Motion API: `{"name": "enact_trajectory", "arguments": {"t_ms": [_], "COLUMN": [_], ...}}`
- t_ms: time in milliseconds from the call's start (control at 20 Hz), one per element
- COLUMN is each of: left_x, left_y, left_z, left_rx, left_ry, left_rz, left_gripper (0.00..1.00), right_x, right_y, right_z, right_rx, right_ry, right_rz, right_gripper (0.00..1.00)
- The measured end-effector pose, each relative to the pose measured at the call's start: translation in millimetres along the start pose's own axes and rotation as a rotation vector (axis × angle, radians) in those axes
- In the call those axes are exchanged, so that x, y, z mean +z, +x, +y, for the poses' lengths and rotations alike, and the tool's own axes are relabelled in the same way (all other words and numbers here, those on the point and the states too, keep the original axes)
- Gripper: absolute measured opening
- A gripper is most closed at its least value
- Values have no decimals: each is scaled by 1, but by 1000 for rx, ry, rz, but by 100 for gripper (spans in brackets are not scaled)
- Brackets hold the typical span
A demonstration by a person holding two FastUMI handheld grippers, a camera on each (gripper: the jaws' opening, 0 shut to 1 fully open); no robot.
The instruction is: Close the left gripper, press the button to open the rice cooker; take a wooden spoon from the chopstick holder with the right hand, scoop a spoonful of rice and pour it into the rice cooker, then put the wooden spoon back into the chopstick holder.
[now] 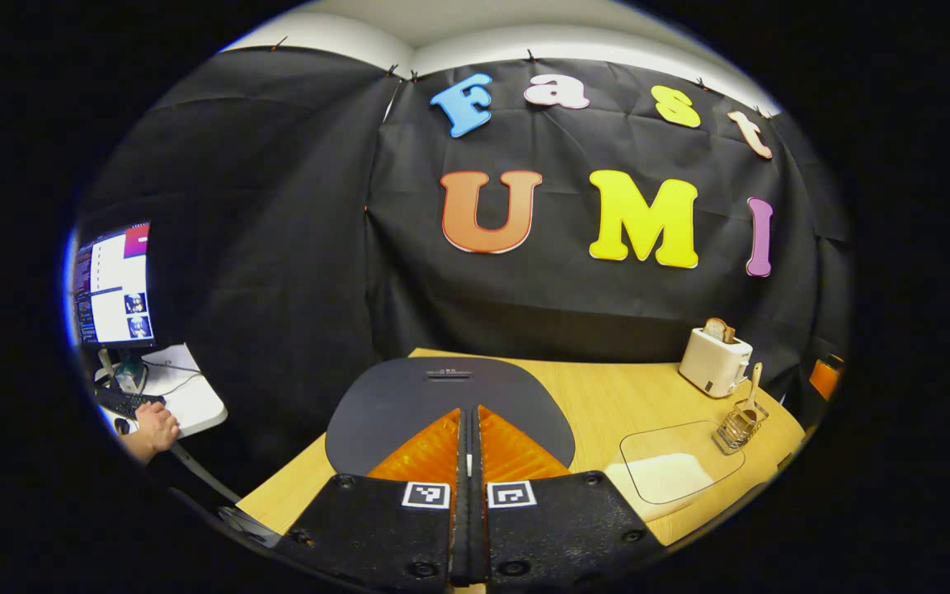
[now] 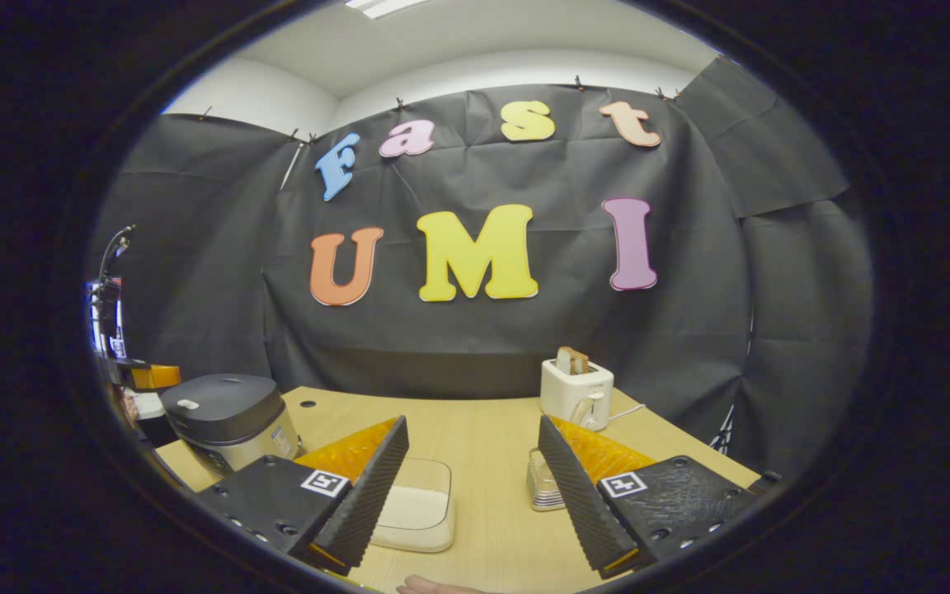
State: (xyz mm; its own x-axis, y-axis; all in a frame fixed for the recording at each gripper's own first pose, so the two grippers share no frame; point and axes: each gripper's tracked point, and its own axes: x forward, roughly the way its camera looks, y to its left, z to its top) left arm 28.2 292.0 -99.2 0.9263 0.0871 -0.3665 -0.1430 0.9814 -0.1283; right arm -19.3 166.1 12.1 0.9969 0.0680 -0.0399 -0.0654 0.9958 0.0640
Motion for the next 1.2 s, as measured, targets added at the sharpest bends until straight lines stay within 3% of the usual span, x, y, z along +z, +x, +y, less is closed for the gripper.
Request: {"name": "enact_trajectory", "arguments": {"t_ms": [250, 600, 750, 1100, 1200], "left_x": [-29, -32, -35, -36, -33], "left_y": [6, 8, 7, 5, 4], "left_z": [-3, 2, 1, 4, 2], "left_rx": [-30, -3, 5, 42, 65], "left_ry": [-13, 76, 41, 73, 6], "left_rz": [171, 190, 234, 298, 274], "left_gripper": [3, 0, 3, 3, 3], "right_x": [-14, -30, -36, -44, -42], "right_y": [1, 4, 4, -3, -6], "right_z": [3, -9, -19, -36, -36], "right_rx": [28, 29, 14, 27, 45], "right_ry": [-18, -85, -106, -86, -96], "right_rz": [16, 28, 19, 30, 22], "right_gripper": [95, 95, 95, 95, 95]}}
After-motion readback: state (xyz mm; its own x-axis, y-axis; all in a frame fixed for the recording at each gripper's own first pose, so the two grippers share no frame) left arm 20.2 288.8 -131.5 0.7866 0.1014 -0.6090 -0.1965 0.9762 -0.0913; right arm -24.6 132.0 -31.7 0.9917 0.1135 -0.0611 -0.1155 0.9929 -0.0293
